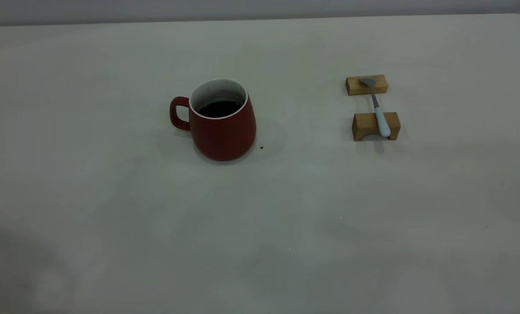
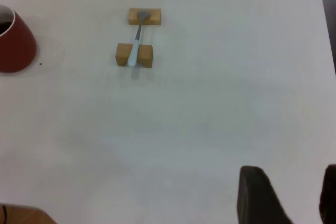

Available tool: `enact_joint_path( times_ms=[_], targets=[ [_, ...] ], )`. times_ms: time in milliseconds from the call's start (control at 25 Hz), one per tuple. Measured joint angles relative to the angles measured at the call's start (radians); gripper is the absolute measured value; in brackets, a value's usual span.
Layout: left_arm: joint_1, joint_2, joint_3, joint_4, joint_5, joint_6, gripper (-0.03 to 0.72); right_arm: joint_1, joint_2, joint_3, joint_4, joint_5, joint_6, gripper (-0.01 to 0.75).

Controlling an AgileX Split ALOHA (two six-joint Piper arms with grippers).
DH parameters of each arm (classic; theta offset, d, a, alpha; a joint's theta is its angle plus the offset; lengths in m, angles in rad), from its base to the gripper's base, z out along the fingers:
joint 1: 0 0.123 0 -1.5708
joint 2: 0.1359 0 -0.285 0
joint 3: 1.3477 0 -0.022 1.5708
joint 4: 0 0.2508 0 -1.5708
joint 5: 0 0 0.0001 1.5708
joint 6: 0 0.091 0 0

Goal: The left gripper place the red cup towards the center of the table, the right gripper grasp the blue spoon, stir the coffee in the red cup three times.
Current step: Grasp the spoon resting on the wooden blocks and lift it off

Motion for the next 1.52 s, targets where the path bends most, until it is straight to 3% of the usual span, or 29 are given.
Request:
enact_joint_path(
  times_ms=[320,600,1040,1520],
  targets=[
    [0.297,-0.418,0.361,-0.011,-0.002,-0.107,0.318,0.0,0.0,0.0,0.0,0.0,0.0,0.331],
    [0.416,-0.691,0.495,-0.027,-0.006,-0.103,0.318,0.0,0.0,0.0,0.0,0.0,0.0,0.331],
    [0.427,-0.898,0.533,-0.04,-0.03,-0.055,0.318,0.0,0.0,0.0,0.0,0.0,0.0,0.331],
    [0.427,-0.906,0.533,-0.103,-0.03,-0.03,0.318,0.0,0.0,0.0,0.0,0.0,0.0,0.331]
  ],
)
